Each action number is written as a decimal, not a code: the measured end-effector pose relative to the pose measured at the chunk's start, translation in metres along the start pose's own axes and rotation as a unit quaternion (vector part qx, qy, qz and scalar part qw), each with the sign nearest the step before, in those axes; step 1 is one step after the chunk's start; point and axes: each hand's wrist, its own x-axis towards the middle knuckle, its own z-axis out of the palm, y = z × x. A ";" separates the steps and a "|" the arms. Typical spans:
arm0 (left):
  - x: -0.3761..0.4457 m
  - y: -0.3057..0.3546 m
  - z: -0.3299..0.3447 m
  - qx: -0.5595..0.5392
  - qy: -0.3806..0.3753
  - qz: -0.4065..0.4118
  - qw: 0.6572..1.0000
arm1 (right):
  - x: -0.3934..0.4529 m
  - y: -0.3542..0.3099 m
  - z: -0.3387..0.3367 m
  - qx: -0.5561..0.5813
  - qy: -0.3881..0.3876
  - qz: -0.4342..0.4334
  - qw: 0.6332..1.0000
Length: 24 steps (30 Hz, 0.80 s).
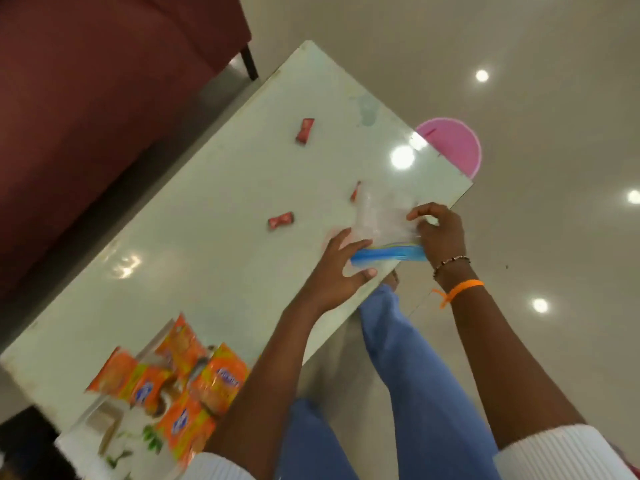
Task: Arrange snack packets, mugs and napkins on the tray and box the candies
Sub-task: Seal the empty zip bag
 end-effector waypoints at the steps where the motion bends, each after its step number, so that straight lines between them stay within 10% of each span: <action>1: 0.029 0.014 0.008 0.003 -0.002 -0.004 1.000 | 0.027 0.004 -0.015 -0.007 0.034 0.006 0.999; 12: 0.250 0.129 0.056 -0.020 0.037 -0.033 0.999 | 0.233 0.048 -0.083 -0.040 0.122 -0.023 0.991; 24: 0.364 0.126 0.101 -0.151 0.063 -0.103 0.981 | 0.353 0.121 -0.033 -0.047 -0.123 0.126 0.983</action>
